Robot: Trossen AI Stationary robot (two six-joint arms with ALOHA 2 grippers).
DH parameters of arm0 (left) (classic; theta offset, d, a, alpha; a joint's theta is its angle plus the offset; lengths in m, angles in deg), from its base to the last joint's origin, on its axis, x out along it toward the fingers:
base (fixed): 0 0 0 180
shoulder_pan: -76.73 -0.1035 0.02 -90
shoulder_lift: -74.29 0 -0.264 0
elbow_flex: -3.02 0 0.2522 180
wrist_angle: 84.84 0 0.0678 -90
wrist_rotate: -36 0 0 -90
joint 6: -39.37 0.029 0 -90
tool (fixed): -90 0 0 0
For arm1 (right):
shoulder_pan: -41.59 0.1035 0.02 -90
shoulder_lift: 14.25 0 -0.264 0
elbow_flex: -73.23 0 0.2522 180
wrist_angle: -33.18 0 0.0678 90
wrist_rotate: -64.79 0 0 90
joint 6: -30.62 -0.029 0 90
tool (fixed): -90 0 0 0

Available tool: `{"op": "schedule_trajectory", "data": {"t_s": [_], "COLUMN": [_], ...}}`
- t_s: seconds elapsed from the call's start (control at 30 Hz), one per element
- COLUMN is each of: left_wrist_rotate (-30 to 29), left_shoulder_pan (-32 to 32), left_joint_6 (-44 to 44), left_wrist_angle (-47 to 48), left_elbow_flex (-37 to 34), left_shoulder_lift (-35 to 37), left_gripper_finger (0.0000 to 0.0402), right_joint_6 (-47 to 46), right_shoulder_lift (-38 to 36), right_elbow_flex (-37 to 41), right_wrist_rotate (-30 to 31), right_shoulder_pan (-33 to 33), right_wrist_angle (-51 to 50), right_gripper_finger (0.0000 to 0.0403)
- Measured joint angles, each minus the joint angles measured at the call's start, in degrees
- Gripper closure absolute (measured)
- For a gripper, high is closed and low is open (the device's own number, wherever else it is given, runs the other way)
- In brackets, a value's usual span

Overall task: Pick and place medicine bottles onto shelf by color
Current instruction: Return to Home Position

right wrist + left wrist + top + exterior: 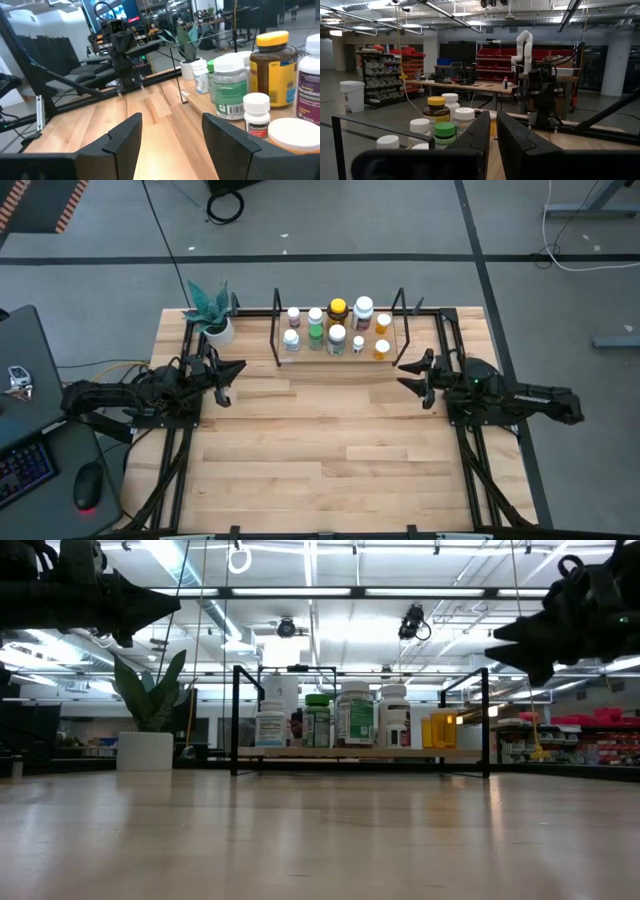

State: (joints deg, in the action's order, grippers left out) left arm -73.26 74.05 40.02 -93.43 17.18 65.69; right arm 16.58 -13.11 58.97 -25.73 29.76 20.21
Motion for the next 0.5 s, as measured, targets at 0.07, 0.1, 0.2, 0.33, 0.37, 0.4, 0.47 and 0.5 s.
{"op": "schedule_trajectory", "data": {"t_s": [0.07, 0.1, 0.2, 0.33, 0.37, 0.4, 0.47, 0.5], "left_wrist_rotate": [0.01, 0.00, 0.02, 0.00, -0.03, -0.17, -0.07, -0.03], "left_shoulder_pan": [0.01, 0.00, 0.02, 0.09, 0.32, 0.56, 1.01, 1.10], "left_joint_6": [-0.01, 0.00, -0.01, -0.01, 0.01, 0.01, -0.01, 0.00], "left_wrist_angle": [0.00, -0.01, 0.00, 0.04, 0.21, 0.15, 0.26, 1.11], "left_elbow_flex": [0.00, 0.01, 0.00, 0.00, 0.00, 0.00, 0.01, 0.00], "left_shoulder_lift": [0.00, 0.00, 0.00, 0.00, 0.00, 0.00, 0.00, 0.07], "left_gripper_finger": [0.0363, 0.0364, 0.0368, 0.0372, 0.0371, 0.0370, 0.0367, 0.0366], "right_joint_6": [-0.74, -1.00, -0.96, 0.98, 1.99, 2.38, 2.20, 1.94], "right_shoulder_lift": [0.44, 0.71, 1.24, 1.23, 1.23, 1.23, 1.23, 1.23], "right_elbow_flex": [-0.12, -0.12, -0.12, -0.12, -0.12, -0.12, -0.12, -0.12], "right_wrist_rotate": [0.29, 0.42, 0.54, 1.46, 2.02, 2.47, 2.61, 2.58], "right_shoulder_pan": [-0.01, 0.01, 0.01, 0.01, 0.01, 0.00, 0.01, 0.01], "right_wrist_angle": [-0.55, -0.33, -0.46, -0.21, 0.13, 0.44, 0.56, 0.54], "right_gripper_finger": [0.0188, 0.0188, 0.0188, 0.0186, 0.0186, 0.0186, 0.0187, 0.0187]}}
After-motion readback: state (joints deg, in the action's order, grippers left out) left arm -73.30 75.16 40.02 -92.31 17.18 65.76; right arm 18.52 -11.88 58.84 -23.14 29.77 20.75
